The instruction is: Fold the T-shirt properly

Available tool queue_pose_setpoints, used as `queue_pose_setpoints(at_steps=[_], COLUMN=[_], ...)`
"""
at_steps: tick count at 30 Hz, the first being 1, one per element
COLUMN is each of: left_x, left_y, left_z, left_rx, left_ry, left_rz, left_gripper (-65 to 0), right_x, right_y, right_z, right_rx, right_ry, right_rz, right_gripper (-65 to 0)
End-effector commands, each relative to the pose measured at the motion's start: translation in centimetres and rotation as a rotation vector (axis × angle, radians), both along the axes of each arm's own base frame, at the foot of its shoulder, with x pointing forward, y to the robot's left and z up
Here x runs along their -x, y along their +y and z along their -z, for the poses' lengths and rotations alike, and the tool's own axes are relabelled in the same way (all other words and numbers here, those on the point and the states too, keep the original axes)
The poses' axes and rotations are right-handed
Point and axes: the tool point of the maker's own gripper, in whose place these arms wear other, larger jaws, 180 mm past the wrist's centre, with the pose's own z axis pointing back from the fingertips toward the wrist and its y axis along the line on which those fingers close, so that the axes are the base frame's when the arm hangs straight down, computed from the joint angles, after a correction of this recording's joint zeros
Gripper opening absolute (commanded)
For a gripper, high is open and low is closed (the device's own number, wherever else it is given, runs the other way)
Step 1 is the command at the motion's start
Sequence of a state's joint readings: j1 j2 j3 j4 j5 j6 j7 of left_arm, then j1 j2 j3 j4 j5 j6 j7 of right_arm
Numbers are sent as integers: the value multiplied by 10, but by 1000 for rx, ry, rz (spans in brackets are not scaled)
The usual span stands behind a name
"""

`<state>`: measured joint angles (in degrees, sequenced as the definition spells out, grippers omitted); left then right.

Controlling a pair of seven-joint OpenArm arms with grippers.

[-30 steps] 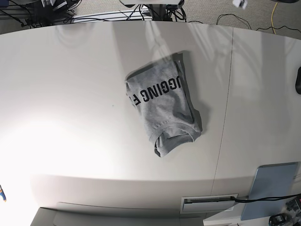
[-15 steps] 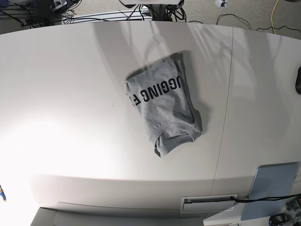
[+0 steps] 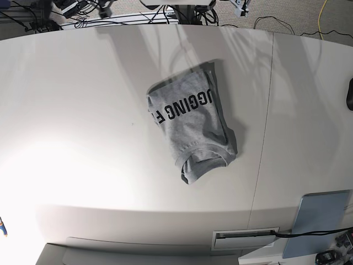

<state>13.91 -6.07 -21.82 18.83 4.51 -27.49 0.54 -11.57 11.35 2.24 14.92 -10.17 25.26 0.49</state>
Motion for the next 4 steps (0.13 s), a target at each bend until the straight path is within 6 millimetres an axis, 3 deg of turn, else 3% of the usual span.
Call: queue_pose_setpoints(at_steps=[1,4], left_x=[-2,-8], left_y=[1,-3], left_z=[0,0], left_rx=[2,9], left_ry=[-7,-14], left_rz=[-2,-1], left_gripper=[-505,-506], right_x=[-3,-4], right_y=[-7,-4], right_z=[-1,0], right_rx=[11,11], right_ry=[-9,-14], right_rz=[-7,-18], right_gripper=[-650,-650])
